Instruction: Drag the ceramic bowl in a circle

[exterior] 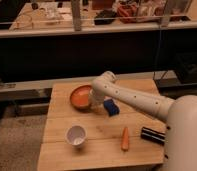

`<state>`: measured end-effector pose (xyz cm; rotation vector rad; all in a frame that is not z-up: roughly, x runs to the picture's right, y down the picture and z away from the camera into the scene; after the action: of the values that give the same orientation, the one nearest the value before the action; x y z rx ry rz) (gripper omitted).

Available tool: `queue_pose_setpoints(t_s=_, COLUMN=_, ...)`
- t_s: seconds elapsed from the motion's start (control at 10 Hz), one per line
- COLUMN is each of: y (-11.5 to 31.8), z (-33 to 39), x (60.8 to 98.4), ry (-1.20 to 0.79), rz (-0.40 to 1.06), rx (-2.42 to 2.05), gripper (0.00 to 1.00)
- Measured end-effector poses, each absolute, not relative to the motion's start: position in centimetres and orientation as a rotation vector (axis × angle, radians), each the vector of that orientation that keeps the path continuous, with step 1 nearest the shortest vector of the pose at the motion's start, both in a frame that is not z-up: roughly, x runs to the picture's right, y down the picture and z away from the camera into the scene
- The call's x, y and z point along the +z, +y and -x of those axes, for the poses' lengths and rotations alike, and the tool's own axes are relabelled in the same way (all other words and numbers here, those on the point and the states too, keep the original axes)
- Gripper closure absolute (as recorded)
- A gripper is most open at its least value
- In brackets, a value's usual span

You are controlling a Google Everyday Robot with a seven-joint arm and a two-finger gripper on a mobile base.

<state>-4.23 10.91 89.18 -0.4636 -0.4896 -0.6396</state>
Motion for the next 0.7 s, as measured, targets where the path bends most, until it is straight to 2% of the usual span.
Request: queue_pose_setpoints(t_s=0.7, y=12.8, z=11.9, x=92.0, ry=-0.704, rz=0.514, rx=-0.968, gripper=1.00)
